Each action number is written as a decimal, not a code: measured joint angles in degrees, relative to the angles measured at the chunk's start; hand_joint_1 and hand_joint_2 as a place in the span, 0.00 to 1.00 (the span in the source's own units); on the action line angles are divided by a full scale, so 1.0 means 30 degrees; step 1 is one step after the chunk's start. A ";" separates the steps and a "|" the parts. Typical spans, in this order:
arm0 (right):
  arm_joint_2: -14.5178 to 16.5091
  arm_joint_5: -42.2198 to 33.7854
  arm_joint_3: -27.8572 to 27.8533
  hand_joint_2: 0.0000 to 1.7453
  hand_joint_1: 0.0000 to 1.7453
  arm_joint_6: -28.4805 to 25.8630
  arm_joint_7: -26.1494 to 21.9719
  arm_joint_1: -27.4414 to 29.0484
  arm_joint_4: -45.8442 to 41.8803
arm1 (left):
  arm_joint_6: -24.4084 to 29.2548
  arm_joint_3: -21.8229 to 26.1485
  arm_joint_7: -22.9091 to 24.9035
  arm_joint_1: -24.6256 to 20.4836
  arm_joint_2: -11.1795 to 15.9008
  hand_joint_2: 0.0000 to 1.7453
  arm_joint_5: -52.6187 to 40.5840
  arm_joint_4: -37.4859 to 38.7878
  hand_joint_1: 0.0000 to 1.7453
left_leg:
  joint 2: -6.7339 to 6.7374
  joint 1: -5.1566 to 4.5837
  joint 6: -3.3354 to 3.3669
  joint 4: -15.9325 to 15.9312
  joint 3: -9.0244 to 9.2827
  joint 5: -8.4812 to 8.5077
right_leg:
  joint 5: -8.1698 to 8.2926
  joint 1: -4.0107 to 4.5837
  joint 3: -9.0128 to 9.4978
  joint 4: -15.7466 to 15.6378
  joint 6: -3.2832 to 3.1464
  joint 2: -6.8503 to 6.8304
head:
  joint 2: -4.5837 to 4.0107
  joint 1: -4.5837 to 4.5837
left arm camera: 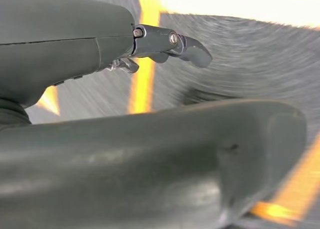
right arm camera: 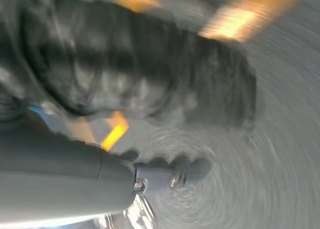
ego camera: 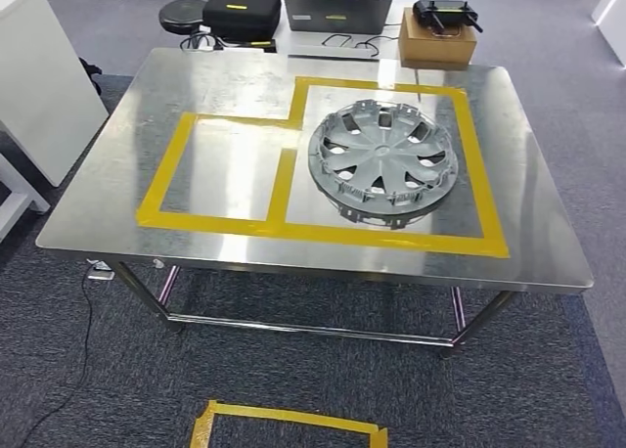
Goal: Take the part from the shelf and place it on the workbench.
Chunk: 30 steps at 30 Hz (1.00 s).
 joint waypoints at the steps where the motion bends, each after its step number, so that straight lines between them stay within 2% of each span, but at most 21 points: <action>1: -0.0144 0.1324 0.0945 0.00 0.00 0.0297 0.0563 -0.0034 0.1083 | 0.0249 -0.0728 0.0597 -0.0047 0.0064 0.00 -0.0503 -0.0018 0.00 | 0.0043 -0.0028 -0.0013 0.0089 -0.0296 0.0167 | 0.0512 0.0002 0.0539 -0.0284 -0.0036 -0.0001 | 0.0000 0.0002; 3: -0.0302 0.3417 0.2626 0.00 0.00 0.1099 0.1151 -0.0221 0.2824 | 0.0614 -0.1788 0.1603 -0.0185 0.0150 0.00 -0.1117 -0.0091 0.00 | 0.0041 -0.0082 -0.0084 0.0314 -0.0776 0.0448 | 0.1431 0.0049 0.2511 -0.2614 -0.0220 0.0006 | 0.0000 0.0000; 4: -0.0364 0.4660 0.3510 0.00 0.00 0.1879 0.1391 -0.0306 0.3516 | 0.0822 -0.2267 0.2112 -0.0260 0.0193 0.00 -0.1649 -0.0144 0.00 | 0.0019 -0.0113 -0.0155 0.0445 -0.0949 0.0570 | 0.1482 0.0092 0.3607 -0.4138 -0.0351 -0.0003 | 0.0000 0.0000; 5: -0.0475 0.6043 0.4547 0.00 0.00 0.2932 0.1652 -0.0377 0.4149 | 0.1041 -0.2820 0.2580 -0.0331 0.0255 0.00 -0.2418 -0.0208 0.00 | 0.0006 -0.0127 -0.0252 0.0546 -0.1077 0.0710 | 0.1345 0.0148 0.4321 -0.5316 -0.0473 0.0002 | 0.0000 -0.0002; 7: -0.0721 0.7843 0.6547 0.00 0.00 0.4809 0.2122 -0.0485 0.5156 | 0.1353 -0.4156 0.3192 -0.0481 0.0428 0.00 -0.3933 -0.0339 0.00 | 0.0017 -0.0087 -0.0496 0.0629 -0.1261 0.1030 | 0.1146 0.0258 0.4751 -0.6336 -0.0696 -0.0002 | 0.0000 0.0004; 9: -0.0894 0.8138 0.7661 0.00 0.00 0.5543 0.2404 -0.0498 0.5774 | 0.1465 -0.5241 0.3416 -0.0591 0.0647 0.00 -0.4691 -0.0436 0.00 | -0.0024 -0.0035 -0.0751 0.0657 -0.1410 0.1131 | 0.1435 0.0253 0.4437 -0.6359 -0.0904 -0.0058 | 0.0000 0.0026; 10: -0.0971 0.8257 0.7981 0.00 0.00 0.5579 0.2521 -0.0466 0.5971 | 0.1509 -0.5586 0.3510 -0.0611 0.0731 0.00 -0.4909 -0.0483 0.00 | -0.0057 -0.0014 -0.0880 0.0956 -0.1540 0.0691 | 0.1645 0.0218 0.4258 -0.6387 -0.1028 -0.0104 | 0.0000 0.0003; 13: -0.1237 0.9619 0.9410 0.00 0.00 0.5111 0.3043 -0.0337 0.6380 | 0.1886 -0.6404 0.4043 -0.0624 0.0844 0.00 -0.5781 -0.0630 0.00 | -0.0099 0.0146 -0.1206 0.3900 -0.2191 -0.2175 | 0.2258 0.0186 0.3465 -0.6314 -0.1273 -0.0194 | 0.0000 -0.0143; 14: -0.1328 1.0178 1.0042 0.00 0.00 0.4900 0.3118 -0.0306 0.6482 | 0.2058 -0.6649 0.4270 -0.0658 0.0843 0.00 -0.5994 -0.0672 0.00 | -0.0098 0.0204 -0.1282 0.5029 -0.2305 -0.2737 | 0.2437 0.0197 0.3137 -0.6207 -0.1284 -0.0217 | 0.0000 -0.0166; 15: -0.1423 1.0609 1.0650 0.00 0.00 0.4702 0.3058 -0.0295 0.6579 | 0.2181 -0.6851 0.4490 -0.0712 0.0842 0.00 -0.6161 -0.0719 0.00 | -0.0098 0.0251 -0.1342 0.5745 -0.2242 -0.2776 | 0.2606 0.0198 0.2814 -0.6056 -0.1264 -0.0235 | 0.0000 -0.0171; 16: -0.1490 1.0909 1.1179 0.00 0.00 0.4555 0.2939 -0.0310 0.6682 | 0.2216 -0.7019 0.4729 -0.0770 0.0838 0.00 -0.6402 -0.0769 0.00 | -0.0099 0.0302 -0.1384 0.5877 -0.1941 -0.2370 | 0.2757 0.0190 0.2463 -0.5863 -0.1223 -0.0249 | 0.0000 -0.0173; 18: -0.1559 1.1139 1.1847 0.00 0.00 0.4462 0.2708 -0.0360 0.6855 | 0.1916 -0.7282 0.5239 -0.0867 0.0840 0.00 -0.7562 -0.0865 0.00 | -0.0107 0.0417 -0.1417 0.4264 -0.0524 -0.1280 | 0.3011 0.0163 0.1773 -0.5390 -0.1084 -0.0247 | 0.0000 -0.0180; 20: -0.1572 1.1265 1.2260 0.00 0.00 0.4728 0.2640 -0.0410 0.6981 | 0.1341 -0.7572 0.5797 -0.0966 0.0801 0.00 -0.9673 -0.0978 0.00 | -0.0143 0.0407 -0.1300 0.1733 0.1120 -0.1314 | 0.3226 0.0183 0.1194 -0.4974 -0.0867 -0.0246 | 0.0000 -0.0181; 21: -0.1573 1.1351 1.2468 0.00 0.00 0.4897 0.2635 -0.0446 0.7037 | 0.1108 -0.7698 0.6046 -0.1018 0.0752 0.00 -1.0663 -0.1044 0.00 | -0.0163 0.0361 -0.1181 0.0918 0.1534 -0.1565 | 0.3361 0.0192 0.1031 -0.4867 -0.0750 -0.0253 | 0.0000 -0.0177; 22: -0.1575 1.1424 1.2679 0.00 0.00 0.5050 0.2633 -0.0475 0.7096 | 0.0939 -0.7803 0.6253 -0.1059 0.0699 0.00 -1.1432 -0.1100 0.00 | -0.0174 0.0285 -0.1021 0.0564 0.1642 -0.1704 | 0.3522 0.0190 0.0936 -0.4847 -0.0621 -0.0265 | 0.0000 -0.0173; 24: -0.1588 1.1506 1.3033 0.00 0.00 0.5200 0.2648 -0.0494 0.7232 | 0.0811 -0.7978 0.6483 -0.1112 0.0597 0.00 -1.2045 -0.1182 0.00 | -0.0123 0.0232 -0.0654 0.0470 0.1329 -0.1437 | 0.3660 0.0123 0.0794 -0.4824 -0.0380 -0.0250 | 0.0000 -0.0166; 25: -0.1601 1.1513 1.3158 0.00 0.00 0.5223 0.2651 -0.0493 0.7289 | 0.0793 -0.8058 0.6532 -0.1136 0.0568 0.00 -1.2103 -0.1206 0.00 | -0.0079 0.0229 -0.0459 0.0443 0.1131 -0.1232 | 0.3255 0.0090 0.0619 -0.4556 -0.0278 -0.0217 | 0.0000 -0.0136; 26: -0.1614 1.1515 1.3264 0.00 0.00 0.5230 0.2653 -0.0505 0.7338 | 0.0786 -0.8122 0.6554 -0.1161 0.0547 0.00 -1.2108 -0.1224 0.00 | -0.0030 0.0236 -0.0296 0.0407 0.0883 -0.1000 | 0.2483 0.0070 0.0379 -0.3922 -0.0206 -0.0166 | 0.0000 -0.0095; 28: -0.1639 1.1513 1.3439 0.00 0.00 0.5232 0.2639 -0.0566 0.7398 | 0.0780 -0.8184 0.6565 -0.1193 0.0526 0.00 -1.2108 -0.1242 0.00 | 0.0037 0.0193 -0.0109 0.0417 0.0324 -0.0554 | 0.0479 0.0068 -0.0169 -0.1706 -0.0122 -0.0086 | 0.0000 0.0002; 29: -0.1650 1.1513 1.3512 0.00 0.00 0.5232 0.2635 -0.0597 0.7422 | 0.0780 -0.8204 0.6565 -0.1200 0.0523 0.00 -1.2108 -0.1248 0.00 | 0.0061 0.0144 -0.0075 0.0434 0.0032 -0.0324 | -0.0129 0.0078 -0.0307 -0.0524 -0.0110 -0.0065 | 0.0000 0.0028; 30: -0.1664 1.1515 1.3577 0.00 0.00 0.5232 0.2637 -0.0609 0.7440 | 0.0780 -0.8230 0.6565 -0.1206 0.0517 0.00 -1.2108 -0.1255 0.00 | 0.0080 0.0089 -0.0055 0.0457 -0.0268 -0.0088 | -0.0223 0.0092 -0.0250 0.0284 -0.0124 -0.0056 | 0.0000 0.0038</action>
